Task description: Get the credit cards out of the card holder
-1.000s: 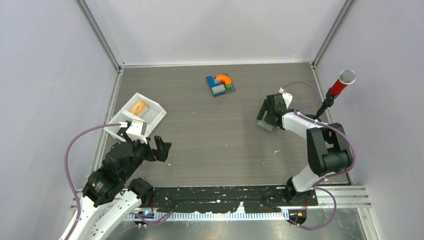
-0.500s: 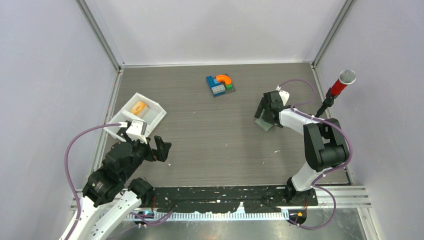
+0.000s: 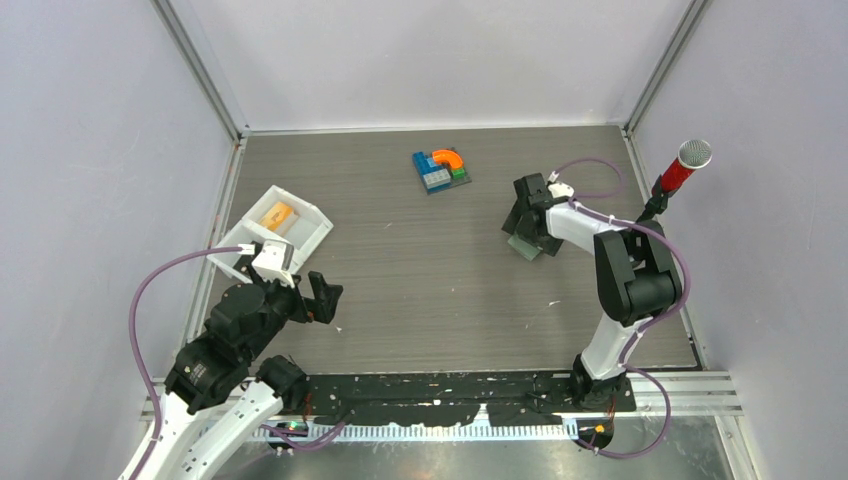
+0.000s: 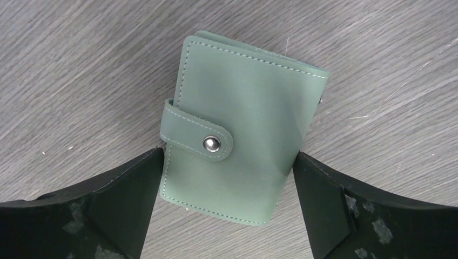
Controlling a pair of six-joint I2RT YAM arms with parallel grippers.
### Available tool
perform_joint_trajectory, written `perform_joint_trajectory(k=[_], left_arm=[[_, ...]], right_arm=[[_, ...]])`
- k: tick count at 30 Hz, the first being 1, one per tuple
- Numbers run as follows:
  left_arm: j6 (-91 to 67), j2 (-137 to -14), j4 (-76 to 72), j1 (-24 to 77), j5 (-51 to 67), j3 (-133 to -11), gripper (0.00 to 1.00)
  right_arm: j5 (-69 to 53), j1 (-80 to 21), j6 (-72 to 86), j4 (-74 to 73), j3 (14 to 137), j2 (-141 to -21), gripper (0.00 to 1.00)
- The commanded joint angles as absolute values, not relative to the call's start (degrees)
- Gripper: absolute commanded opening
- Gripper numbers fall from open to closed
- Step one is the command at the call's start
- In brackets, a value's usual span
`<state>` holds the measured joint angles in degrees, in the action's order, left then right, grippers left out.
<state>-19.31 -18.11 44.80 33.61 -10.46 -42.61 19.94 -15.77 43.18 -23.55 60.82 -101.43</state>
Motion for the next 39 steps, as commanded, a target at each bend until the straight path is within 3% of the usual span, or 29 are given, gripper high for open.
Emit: perform_joint_trajectory(k=[1, 7, 10, 25, 34, 39], left_arm=[[-19.16, -17.75, 43.95, 33.31, -10.11, -44.38, 0.99], [-19.24, -17.43, 44.16, 33.30, -10.45, -44.38, 0.98], [-19.41, -17.60, 44.45, 33.29, -10.51, -44.52, 0.97], [-24.70, -24.42, 47.88, 33.32, -4.29, -46.44, 0.94], [-31.76, -27.88, 43.21, 33.35, 5.79, -41.08, 0.92], [-32.91, -30.33, 41.37, 33.31, 8.24, -39.99, 0.92]], right_arm=[[19.46, -17.57, 41.90, -25.98, 62.12, -101.68, 1.00], [11.17, -20.02, 28.61, -22.67, 59.71, -98.65, 0.82], [7.79, -23.56, 23.51, -20.99, 55.75, -94.60, 0.80], [0.89, -44.15, 17.26, -17.10, 33.31, -69.80, 0.80], [4.37, -45.13, 24.79, -21.56, 32.43, -62.28, 0.91], [5.24, -45.13, 28.03, -24.01, 33.43, -59.74, 0.91]])
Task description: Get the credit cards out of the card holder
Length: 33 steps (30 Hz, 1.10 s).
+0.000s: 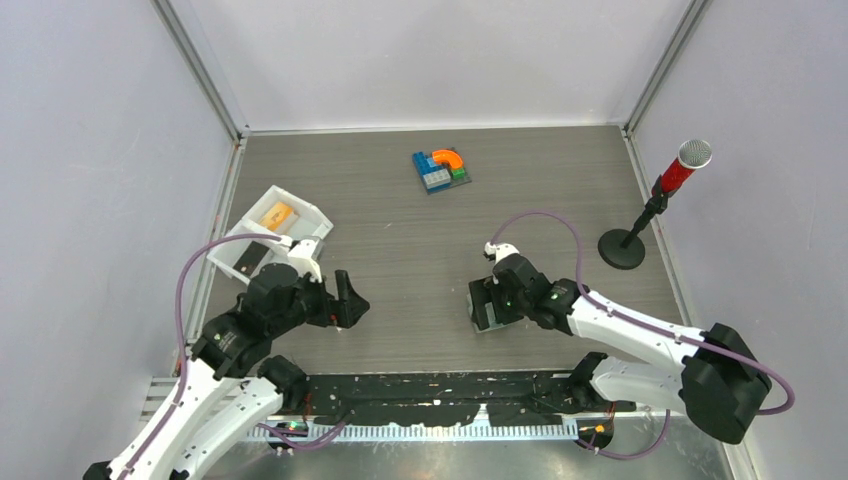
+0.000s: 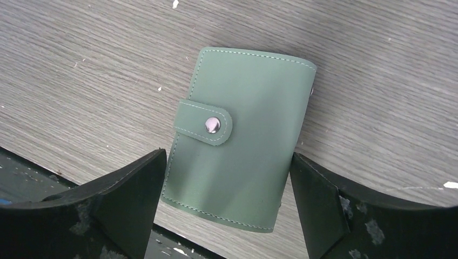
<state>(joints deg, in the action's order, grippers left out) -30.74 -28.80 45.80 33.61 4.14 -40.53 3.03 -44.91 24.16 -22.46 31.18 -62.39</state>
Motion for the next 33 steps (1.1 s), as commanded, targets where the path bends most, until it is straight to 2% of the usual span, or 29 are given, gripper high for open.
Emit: perform_joint_trajectory(k=[1, 8, 13, 16, 17, 19, 21, 27, 33], left_arm=[[-33.45, -30.95, 40.67, 33.31, 9.11, -39.66, 0.91], [-36.10, -33.81, 35.80, 33.31, 11.99, -37.10, 0.90], [-36.49, -34.92, 34.23, 33.28, 12.78, -35.49, 0.89], [-37.35, -35.20, 32.96, 33.39, 13.62, -34.18, 0.88], [-37.62, -35.38, 32.44, 33.33, 14.00, -33.73, 0.88], [-38.31, -35.67, 31.51, 33.35, 14.77, -32.95, 0.87], [-38.93, -36.14, 30.54, 33.35, 15.43, -32.28, 0.86], [-40.35, -37.82, 27.96, 34.18, 16.46, -30.57, 0.83], [-40.66, -39.85, 26.84, 35.55, 16.31, -30.18, 0.83]], right_arm=[[6.10, -45.15, 28.39, -24.74, 33.63, -59.50, 0.91], [8.44, -45.11, 30.22, -28.16, 35.41, -60.74, 0.97], [8.81, -45.17, 30.40, -28.02, 36.45, -60.26, 0.96], [7.19, -45.17, 30.15, -25.28, 36.66, -61.15, 0.81], [7.02, -45.17, 30.08, -24.77, 36.74, -61.51, 0.73], [7.12, -45.18, 30.02, -23.65, 37.12, -63.06, 0.64], [7.48, -45.11, 29.86, -22.71, 37.47, -64.91, 0.60], [8.34, -45.18, 30.04, -20.04, 37.07, -69.43, 0.59], [7.94, -45.17, 30.99, -17.48, 35.68, -71.83, 0.62]])
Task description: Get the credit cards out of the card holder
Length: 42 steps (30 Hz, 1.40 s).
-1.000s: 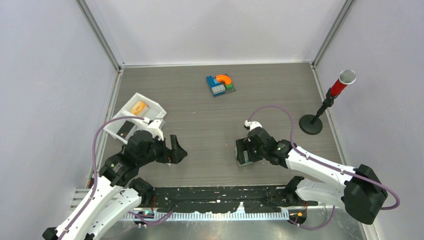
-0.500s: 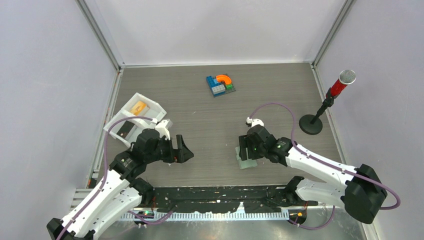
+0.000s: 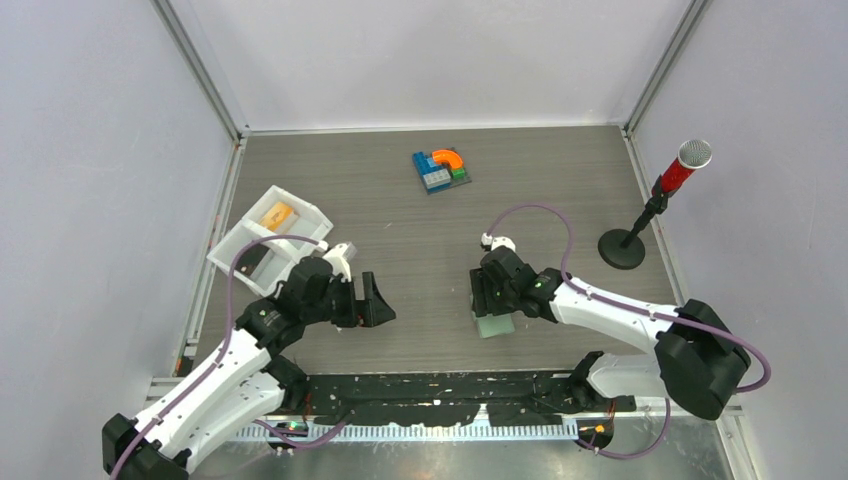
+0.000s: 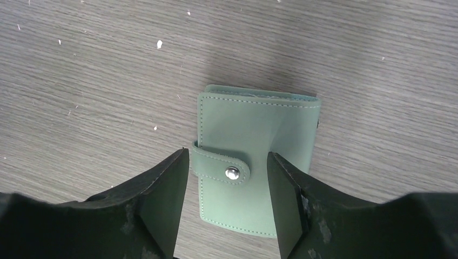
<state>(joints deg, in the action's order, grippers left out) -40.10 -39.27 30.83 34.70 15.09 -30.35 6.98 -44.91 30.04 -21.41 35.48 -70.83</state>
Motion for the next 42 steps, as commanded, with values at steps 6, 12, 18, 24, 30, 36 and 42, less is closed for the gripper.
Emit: perform_joint_trajectory(k=[6, 12, 18, 24, 30, 36, 42], left_arm=[[-41.11, -40.84, 26.03, 36.20, 16.00, -30.27, 0.82], [-41.40, -40.82, 26.02, 36.39, 15.52, -30.81, 0.81], [-41.22, -42.16, 25.76, 37.03, 15.34, -31.33, 0.80], [-41.21, -44.76, 25.46, 40.13, 13.97, -33.38, 0.80], [-43.24, -48.28, 22.29, 44.23, 12.74, -33.87, 0.79], [-43.61, -53.81, 20.52, 47.62, 11.33, -36.13, 0.77], [-44.56, -58.13, 18.43, 49.66, 10.31, -37.31, 0.75]], right_arm=[[8.01, -45.54, 32.97, -16.64, 34.02, -72.90, 0.57], [7.51, -47.42, 35.28, -17.17, 33.69, -72.05, 0.51], [1.47, -48.16, 36.75, -15.67, 33.85, -66.51, 0.54], [8.34, -46.53, 35.27, -22.77, 31.89, -59.50, 0.59], [7.06, -42.85, 34.07, -21.92, 27.19, -58.68, 0.61], [2.89, -40.38, 32.96, -18.06, 24.42, -60.12, 0.64], [-2.12, -40.31, 34.42, -12.86, 21.28, -60.33, 0.59]])
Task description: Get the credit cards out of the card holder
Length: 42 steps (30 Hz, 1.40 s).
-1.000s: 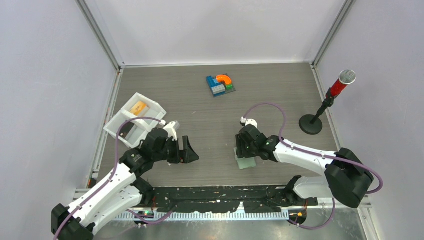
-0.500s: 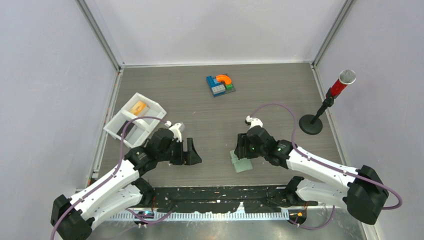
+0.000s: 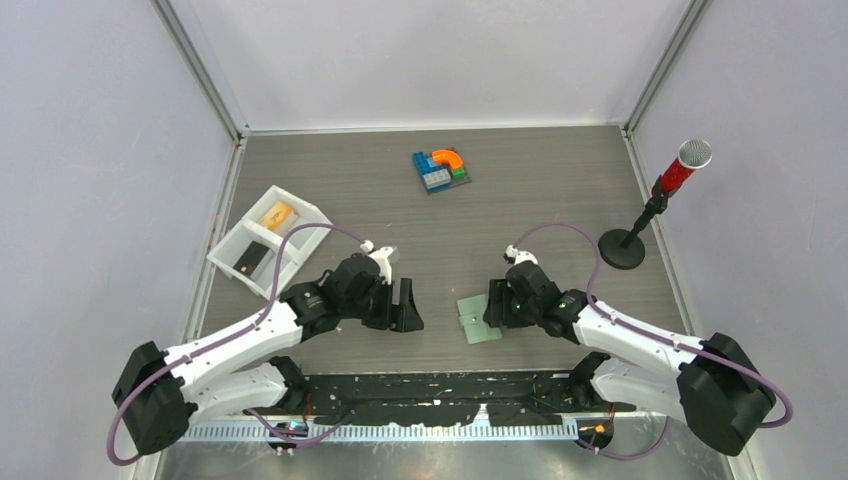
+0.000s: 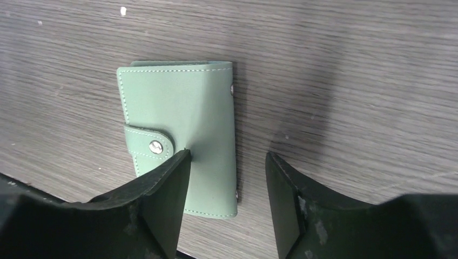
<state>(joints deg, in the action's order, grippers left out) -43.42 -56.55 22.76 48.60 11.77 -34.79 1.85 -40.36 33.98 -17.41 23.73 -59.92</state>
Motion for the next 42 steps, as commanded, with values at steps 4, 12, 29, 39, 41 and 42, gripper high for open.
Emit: perform_joint_trajectory(k=[4, 12, 29, 39, 41, 42], left_arm=[[-45.62, -60.65, 16.39, 50.71, 10.20, -37.72, 0.72], [-45.62, -67.45, 14.99, 52.69, 8.49, -42.38, 0.70], [-47.37, -84.58, 12.36, 56.40, 11.44, -54.84, 0.66], [-47.52, -91.84, 11.60, 57.08, 12.62, -56.17, 0.57], [-47.80, -93.01, 10.79, 57.13, 13.23, -56.11, 0.55], [-47.89, -93.47, 10.51, 57.08, 13.49, -56.20, 0.52]], right_arm=[[-3.54, -40.33, 35.32, -10.29, 19.96, -60.58, 0.49], [-6.26, -40.34, 37.96, -6.72, 18.98, -55.64, 0.06], [-5.34, -43.17, 49.93, -6.41, 15.99, -37.33, 0.05], [-5.12, -44.11, 50.13, -6.58, 14.85, -35.30, 0.05], [-5.18, -44.12, 50.12, -6.26, 14.40, -35.43, 0.05], [-5.27, -44.12, 49.97, -6.00, 14.24, -35.56, 0.05]])
